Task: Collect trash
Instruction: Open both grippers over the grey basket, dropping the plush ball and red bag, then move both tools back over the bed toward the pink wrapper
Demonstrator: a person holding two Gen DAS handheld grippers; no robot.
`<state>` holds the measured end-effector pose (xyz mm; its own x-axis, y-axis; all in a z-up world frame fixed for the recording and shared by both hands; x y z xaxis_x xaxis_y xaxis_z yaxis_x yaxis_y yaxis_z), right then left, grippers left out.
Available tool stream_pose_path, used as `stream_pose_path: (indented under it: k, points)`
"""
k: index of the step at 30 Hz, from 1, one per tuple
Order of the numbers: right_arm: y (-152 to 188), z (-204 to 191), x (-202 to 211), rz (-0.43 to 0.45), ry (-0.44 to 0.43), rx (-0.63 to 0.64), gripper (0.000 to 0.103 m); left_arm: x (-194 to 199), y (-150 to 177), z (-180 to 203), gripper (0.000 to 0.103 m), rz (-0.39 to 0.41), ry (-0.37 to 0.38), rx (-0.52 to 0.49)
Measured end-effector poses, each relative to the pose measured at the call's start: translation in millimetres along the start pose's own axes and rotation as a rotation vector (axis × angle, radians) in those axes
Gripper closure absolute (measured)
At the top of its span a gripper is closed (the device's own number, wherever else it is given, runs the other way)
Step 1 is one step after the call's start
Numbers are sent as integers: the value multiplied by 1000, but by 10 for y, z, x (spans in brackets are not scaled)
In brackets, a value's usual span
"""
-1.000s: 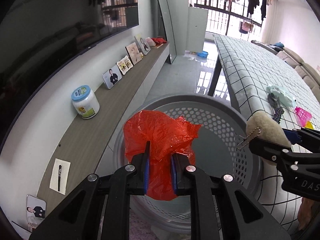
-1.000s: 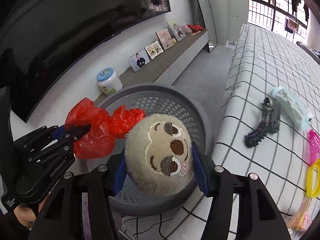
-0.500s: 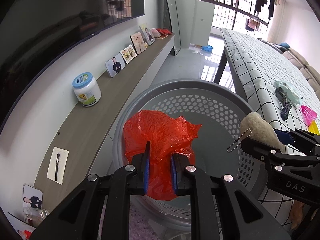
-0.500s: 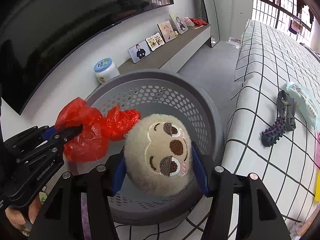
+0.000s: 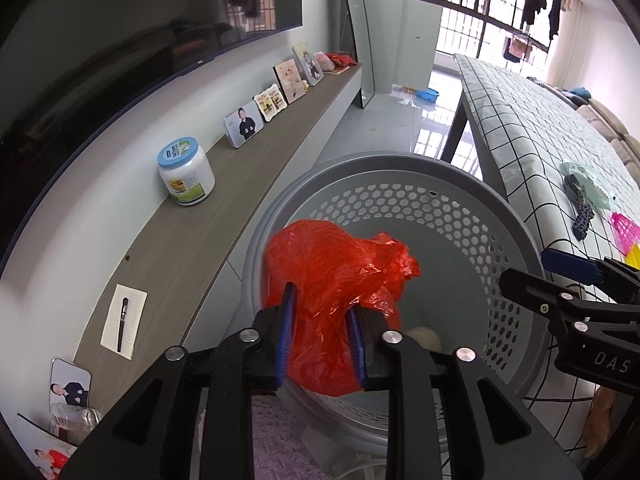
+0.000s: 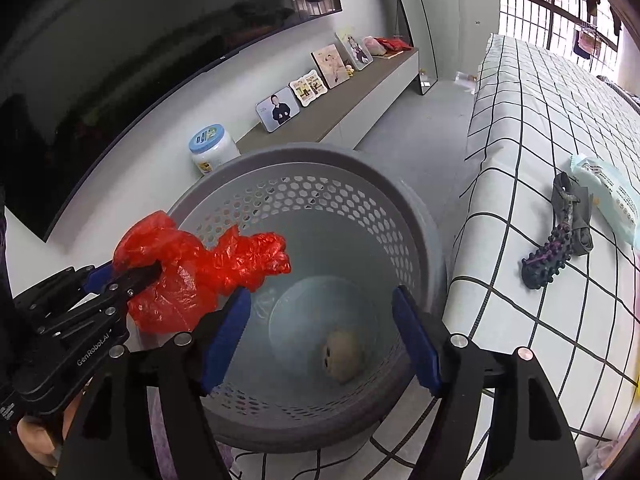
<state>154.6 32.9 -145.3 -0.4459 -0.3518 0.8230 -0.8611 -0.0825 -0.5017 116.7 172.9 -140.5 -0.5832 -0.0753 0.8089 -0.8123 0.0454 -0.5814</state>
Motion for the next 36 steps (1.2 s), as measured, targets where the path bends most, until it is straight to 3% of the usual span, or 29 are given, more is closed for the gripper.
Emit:
stream_pose_path:
  k: [6,29,36]
  points:
    - [-5,1,1,4,-3,-10,33,45,16,-52,45,18,-11,17]
    - [31,7,39,26,7,-2,33,187,60,-169,21,46,-95,62]
    - [52,0,119,55,18,1,32,317,68,-189,21,71,-109,78]
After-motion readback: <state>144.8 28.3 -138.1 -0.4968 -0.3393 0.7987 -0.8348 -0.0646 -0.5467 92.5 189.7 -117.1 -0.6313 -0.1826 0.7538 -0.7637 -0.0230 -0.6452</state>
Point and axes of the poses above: each gripper's, at about its wrist camera, not at the fingertips, and x roughly against the way its jaws point, z to its right, y to its underside, the point moved 6 cm from there along -x, roughly the way its jaws point, and after that the axes turned 8 degrees about -x, right-handed, at the moved point
